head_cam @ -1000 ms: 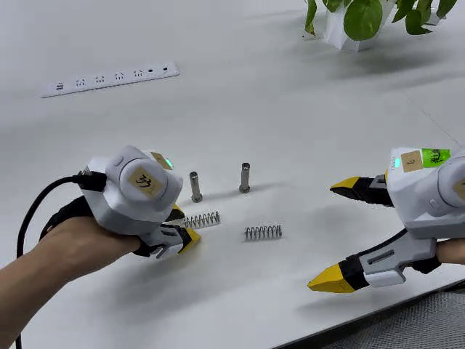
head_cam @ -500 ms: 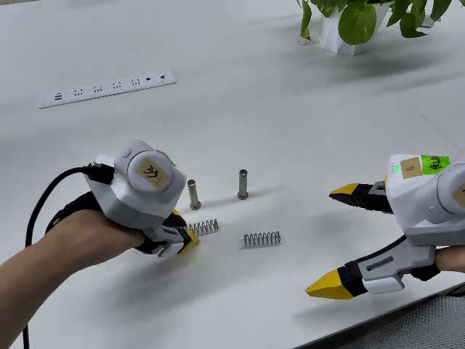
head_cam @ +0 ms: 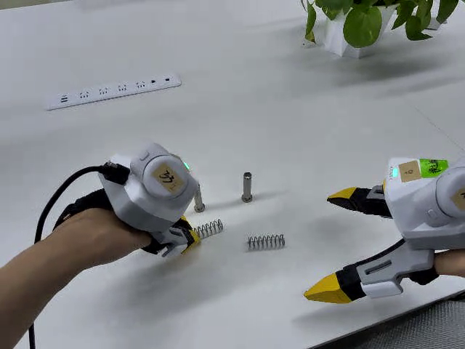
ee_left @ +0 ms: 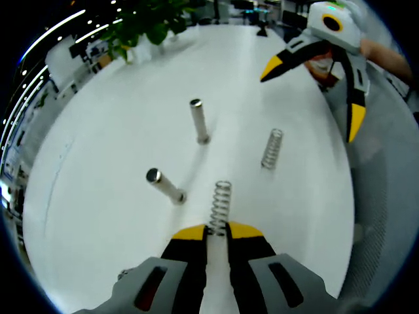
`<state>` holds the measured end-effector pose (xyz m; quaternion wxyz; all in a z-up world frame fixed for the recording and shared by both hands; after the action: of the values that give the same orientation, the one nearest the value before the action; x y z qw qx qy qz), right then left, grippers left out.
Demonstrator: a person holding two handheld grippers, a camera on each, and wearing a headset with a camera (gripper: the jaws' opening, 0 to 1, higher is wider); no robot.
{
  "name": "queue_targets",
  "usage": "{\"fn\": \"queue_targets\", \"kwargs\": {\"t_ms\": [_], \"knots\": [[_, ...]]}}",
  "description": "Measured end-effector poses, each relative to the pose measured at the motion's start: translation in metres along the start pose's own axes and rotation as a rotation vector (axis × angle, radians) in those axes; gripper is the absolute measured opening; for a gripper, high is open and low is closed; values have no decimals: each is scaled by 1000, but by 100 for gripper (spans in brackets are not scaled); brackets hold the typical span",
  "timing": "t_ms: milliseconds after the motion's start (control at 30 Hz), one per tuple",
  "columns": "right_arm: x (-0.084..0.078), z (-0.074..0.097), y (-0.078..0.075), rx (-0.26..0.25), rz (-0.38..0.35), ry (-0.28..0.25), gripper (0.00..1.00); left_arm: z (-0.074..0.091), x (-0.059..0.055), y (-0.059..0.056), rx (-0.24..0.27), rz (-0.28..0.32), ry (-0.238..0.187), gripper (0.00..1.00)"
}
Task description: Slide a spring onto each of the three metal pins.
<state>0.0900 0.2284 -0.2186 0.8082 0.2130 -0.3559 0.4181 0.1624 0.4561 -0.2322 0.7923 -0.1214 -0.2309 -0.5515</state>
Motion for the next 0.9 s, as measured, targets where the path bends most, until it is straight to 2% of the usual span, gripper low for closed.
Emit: {"fn": "queue_targets", "kwargs": {"t_ms": [133,400,467,567,667,800,900], "knots": [[1,0,2,2,0,-3,93,1,-4,-2,12,11,-34,11],[4,2,3,5,3,-2,92,3,-13,-8,-3,162,-132,10],[6,3,3,7,3,-5,92,6,-16,-13,-7,184,-145,10],[12,4,6,8,10,-12,92,13,-20,-21,-4,243,-197,10],[16,3,9,18,8,-28,92,18,-24,-28,-5,249,-214,10],[26,0,17,44,10,-53,91,29,-24,-40,-13,242,-300,10],[36,-3,26,94,18,-67,90,36,-26,-48,-17,222,-329,10]]}}
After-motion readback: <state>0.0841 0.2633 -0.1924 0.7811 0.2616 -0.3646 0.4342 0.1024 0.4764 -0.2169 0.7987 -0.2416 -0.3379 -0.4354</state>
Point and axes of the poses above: the centre of the closed fingertips' face, and the gripper's own axes: z roughly backward along the fingers, y roughly to its left, x roughly out of its top, the point moved 8 cm from there along z, roughly backward along the fingers
